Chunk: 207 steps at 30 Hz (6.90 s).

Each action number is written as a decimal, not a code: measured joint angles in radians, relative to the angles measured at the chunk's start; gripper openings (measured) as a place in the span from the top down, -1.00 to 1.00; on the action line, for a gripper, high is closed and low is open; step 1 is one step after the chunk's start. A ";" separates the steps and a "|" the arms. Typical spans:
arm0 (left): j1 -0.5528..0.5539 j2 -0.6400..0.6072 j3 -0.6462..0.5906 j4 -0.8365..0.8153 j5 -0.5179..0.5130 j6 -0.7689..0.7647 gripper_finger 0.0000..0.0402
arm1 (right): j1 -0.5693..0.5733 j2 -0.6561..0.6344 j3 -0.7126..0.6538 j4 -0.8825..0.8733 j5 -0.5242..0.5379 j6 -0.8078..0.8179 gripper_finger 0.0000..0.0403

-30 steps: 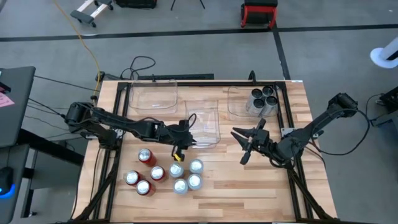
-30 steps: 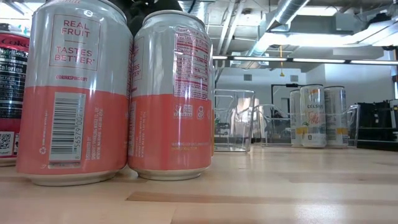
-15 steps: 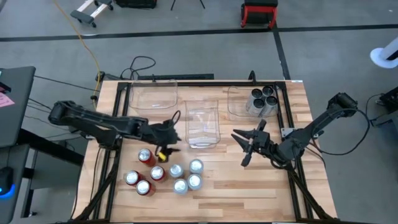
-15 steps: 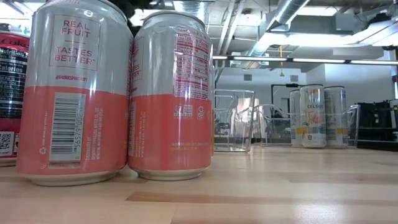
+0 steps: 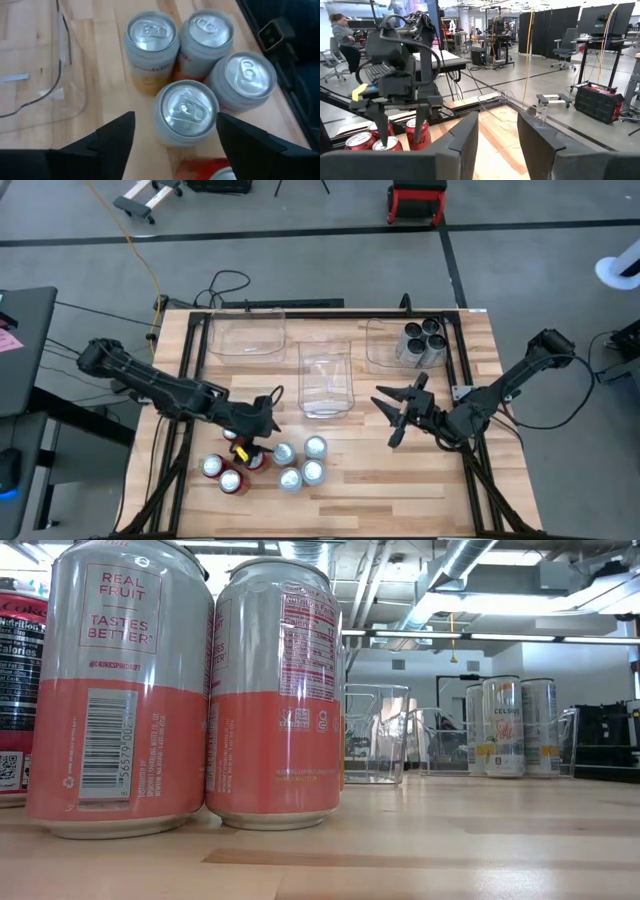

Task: Sort soda cans
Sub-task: Put the left yellow and white soda can in the middle transparent bin, then put the yellow and white soda can in the middle transparent bin

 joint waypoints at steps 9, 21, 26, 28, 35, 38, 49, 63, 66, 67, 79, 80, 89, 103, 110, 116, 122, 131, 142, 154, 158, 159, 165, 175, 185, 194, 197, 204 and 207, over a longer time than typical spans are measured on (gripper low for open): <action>0.008 0.107 0.000 0.023 -0.006 0.075 -0.66 | 0.000 0.000 0.000 -0.005 -0.001 0.022 -0.14; 0.008 0.143 0.001 0.081 0.106 0.072 -0.70 | 0.000 0.000 0.000 -0.007 -0.001 0.021 -0.27; 0.008 0.142 0.034 0.045 -0.026 0.118 -0.70 | 0.000 0.000 0.000 -0.007 -0.001 0.019 -0.27; 0.009 0.142 0.044 0.025 -0.059 0.150 -0.70 | 0.000 0.000 0.000 -0.008 -0.001 0.018 -0.27; 0.001 0.142 0.108 -0.102 -0.003 0.138 -0.70 | 0.000 0.000 0.000 -0.025 -0.002 0.019 -0.27; -0.012 0.142 0.133 -0.143 0.029 0.122 -0.70 | 0.000 0.000 0.000 -0.030 -0.002 0.019 -0.27; -0.047 0.167 0.128 -0.105 0.029 0.058 -0.70 | 0.000 0.000 0.000 -0.036 -0.002 0.018 -0.27; -0.053 0.225 0.115 -0.095 -0.051 0.060 -0.70 | 0.000 0.000 0.000 -0.049 -0.002 0.019 -0.27; -0.052 0.242 0.115 -0.093 -0.057 0.059 -0.70 | 0.000 0.000 0.000 -0.049 -0.002 0.019 -0.27; -0.052 0.247 0.115 -0.096 -0.057 0.066 -0.70 | 0.000 0.000 0.000 -0.049 -0.003 0.019 -0.27; -0.052 0.268 0.115 -0.089 -0.103 0.064 -0.50 | -0.001 0.000 0.000 -0.049 -0.003 0.019 -0.27; -0.052 0.268 0.115 -0.086 -0.104 0.065 -0.46 | -0.001 0.000 0.000 -0.049 -0.003 0.019 -0.27; -0.007 0.243 0.155 -0.134 -0.196 0.084 -0.46 | -0.002 0.000 0.000 -0.045 -0.002 0.027 -0.27; 0.251 0.168 0.417 -0.227 -0.177 0.194 -0.46 | -0.002 0.000 0.000 -0.040 -0.002 0.029 -0.27; 0.416 0.168 0.514 -0.220 -0.083 0.248 -0.46 | -0.002 0.000 0.000 -0.039 -0.002 0.022 -0.27; 0.583 0.202 0.526 -0.117 0.011 0.305 -0.46 | -0.026 0.000 0.000 -0.037 -0.002 0.018 -0.27; 0.696 0.331 0.525 -0.040 0.087 0.335 -0.46 | -0.035 0.000 0.000 -0.029 -0.003 0.015 -0.27; 0.803 0.576 0.588 0.013 0.105 0.368 -0.46 | -0.035 0.000 0.000 -0.030 -0.003 -0.017 -0.27; 0.834 0.694 0.669 -0.101 0.106 0.372 -0.46 | -0.035 0.000 0.000 -0.067 -0.003 -0.019 -0.27; 0.832 0.690 0.632 -0.182 0.101 0.319 -0.53 | -0.032 0.000 0.000 -0.071 -0.003 0.019 -0.27; 0.811 0.689 0.630 -0.200 0.092 0.322 -0.58 | -0.022 0.000 0.000 -0.071 -0.003 0.019 -0.27; 0.803 0.689 0.630 -0.204 0.087 0.329 -0.59 | -0.018 0.000 0.000 -0.071 -0.003 0.019 -0.27; 0.769 0.689 0.639 -0.205 0.044 0.394 -0.61 | -0.018 0.000 0.000 -0.071 -0.003 0.018 -0.27; 0.771 0.692 0.678 -0.190 0.014 0.398 -0.75 | -0.018 0.000 0.000 -0.071 -0.003 0.019 -0.27; 0.771 0.657 0.681 -0.283 -0.024 0.397 -0.88 | -0.018 0.000 0.000 -0.071 -0.003 0.019 -0.27; 0.750 0.464 0.681 -0.379 -0.014 0.396 -0.88 | -0.018 -0.001 0.000 -0.069 -0.003 0.019 -0.27; 0.719 0.395 0.667 -0.386 0.058 0.386 -0.88 | -0.018 -0.001 0.000 -0.066 -0.003 0.020 -0.27; 0.601 0.281 0.612 -0.407 0.243 0.315 -0.88 | -0.003 -0.001 0.000 -0.067 -0.003 0.029 -0.27; 0.520 0.250 0.567 -0.393 0.244 0.308 -0.88 | 0.009 -0.001 0.000 -0.063 -0.003 0.029 -0.27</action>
